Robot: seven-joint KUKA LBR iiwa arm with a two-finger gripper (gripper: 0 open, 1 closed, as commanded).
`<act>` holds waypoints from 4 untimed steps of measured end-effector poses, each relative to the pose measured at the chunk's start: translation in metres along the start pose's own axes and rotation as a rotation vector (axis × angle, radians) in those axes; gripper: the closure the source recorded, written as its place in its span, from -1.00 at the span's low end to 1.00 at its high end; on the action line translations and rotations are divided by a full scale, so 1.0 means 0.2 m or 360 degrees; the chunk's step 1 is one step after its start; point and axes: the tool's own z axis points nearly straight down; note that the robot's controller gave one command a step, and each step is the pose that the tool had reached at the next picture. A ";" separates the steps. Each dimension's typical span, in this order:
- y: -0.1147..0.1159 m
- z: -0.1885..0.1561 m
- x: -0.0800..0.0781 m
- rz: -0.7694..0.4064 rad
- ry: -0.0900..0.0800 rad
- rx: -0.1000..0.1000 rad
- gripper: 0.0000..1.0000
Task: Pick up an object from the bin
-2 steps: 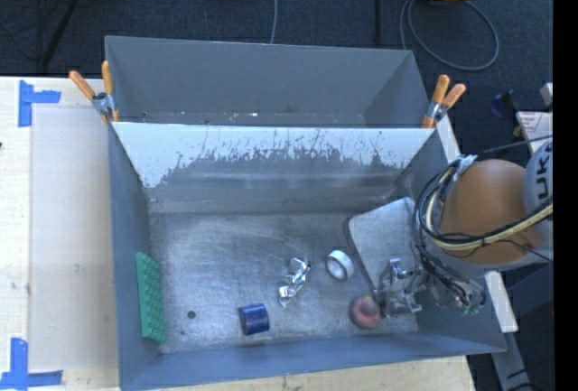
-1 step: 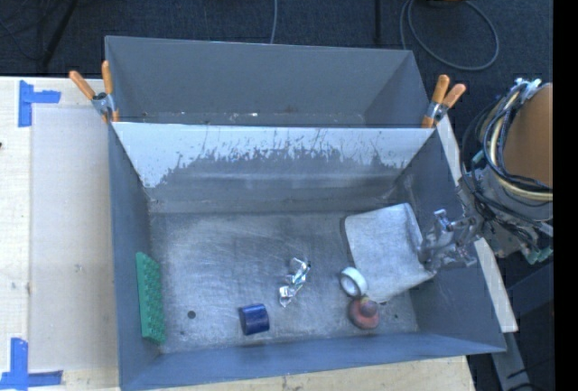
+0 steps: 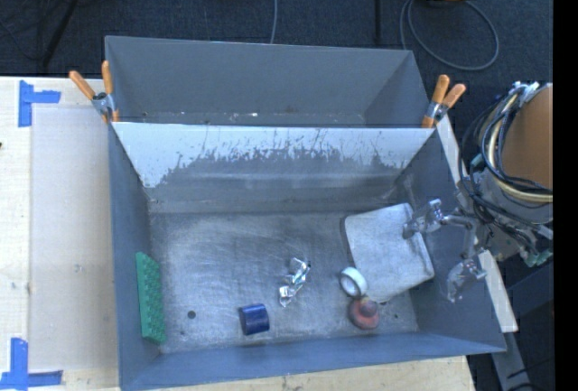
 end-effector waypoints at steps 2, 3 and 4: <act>0.34 0.77 -0.08 -0.0588 -0.0023 0.0015 -1.00; 0.34 0.76 -0.07 -0.0594 -0.0014 0.0009 1.00; 0.31 0.32 -0.08 -0.0582 -0.0008 0.0007 1.00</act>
Offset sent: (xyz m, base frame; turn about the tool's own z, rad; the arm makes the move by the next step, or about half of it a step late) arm -0.0215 0.0163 -0.0937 -0.1852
